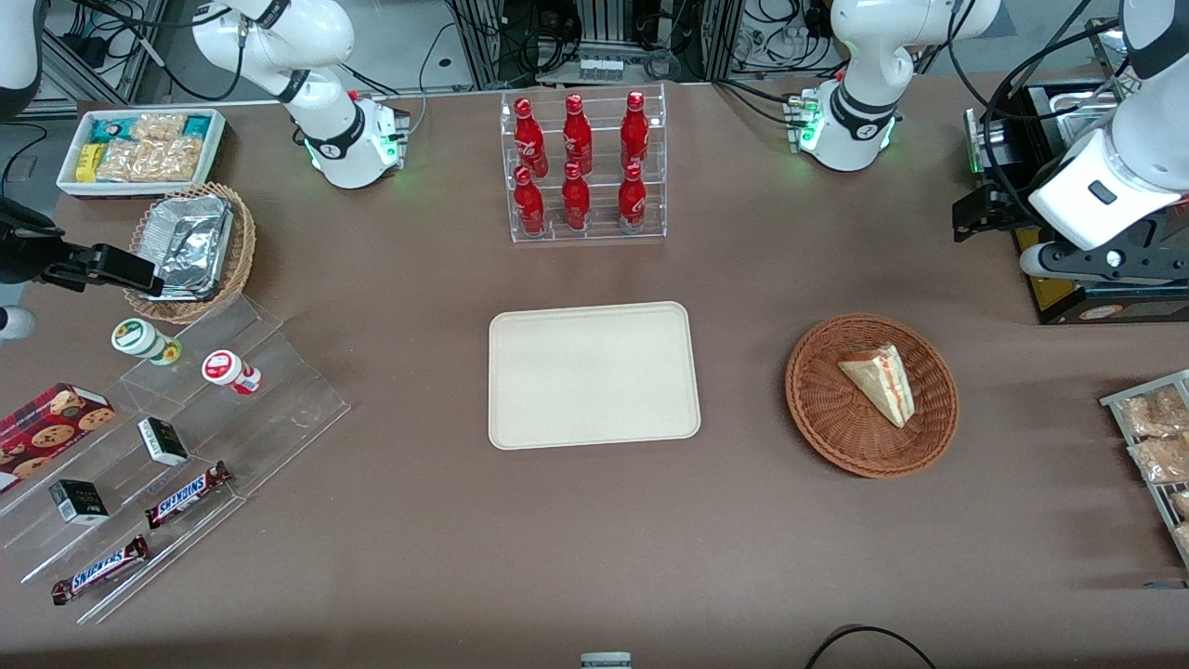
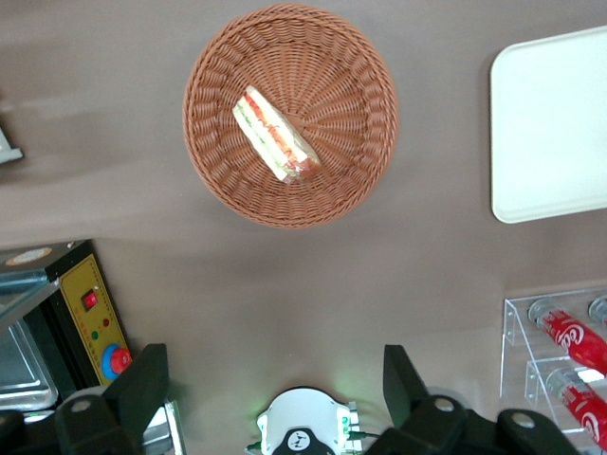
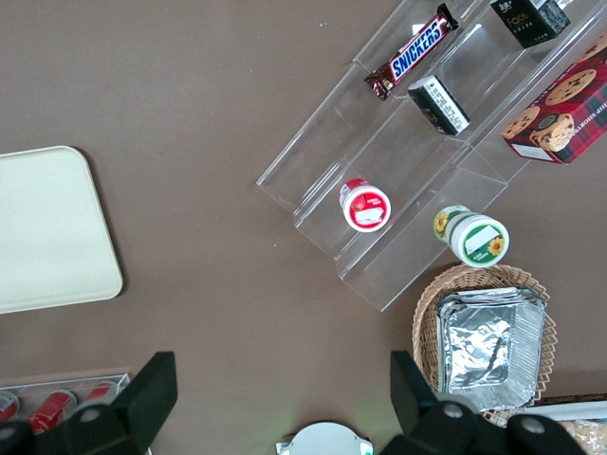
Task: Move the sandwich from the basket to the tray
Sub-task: 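Move the left gripper over the wrapped sandwich in the wicker basket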
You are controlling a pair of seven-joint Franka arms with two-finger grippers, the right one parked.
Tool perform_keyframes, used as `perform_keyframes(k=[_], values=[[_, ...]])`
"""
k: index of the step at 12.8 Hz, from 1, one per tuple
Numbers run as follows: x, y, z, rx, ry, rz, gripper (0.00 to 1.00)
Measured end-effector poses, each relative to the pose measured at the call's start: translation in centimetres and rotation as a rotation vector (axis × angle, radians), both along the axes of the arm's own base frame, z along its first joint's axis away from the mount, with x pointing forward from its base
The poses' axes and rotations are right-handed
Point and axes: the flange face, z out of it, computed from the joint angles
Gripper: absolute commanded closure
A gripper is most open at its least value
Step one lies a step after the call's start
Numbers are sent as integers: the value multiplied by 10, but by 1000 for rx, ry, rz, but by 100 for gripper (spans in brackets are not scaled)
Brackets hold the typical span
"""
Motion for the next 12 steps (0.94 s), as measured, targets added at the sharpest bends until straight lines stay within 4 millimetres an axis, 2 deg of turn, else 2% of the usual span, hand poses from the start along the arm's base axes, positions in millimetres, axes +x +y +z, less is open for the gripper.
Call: perform_keyframes(k=[4, 6, 8, 12], values=[[4, 3, 0, -6, -21, -9, 0], [8, 3, -13, -8, -34, -9, 0], [14, 2, -42, -9, -49, -11, 0], [19, 2, -114, -14, -88, -12, 0]])
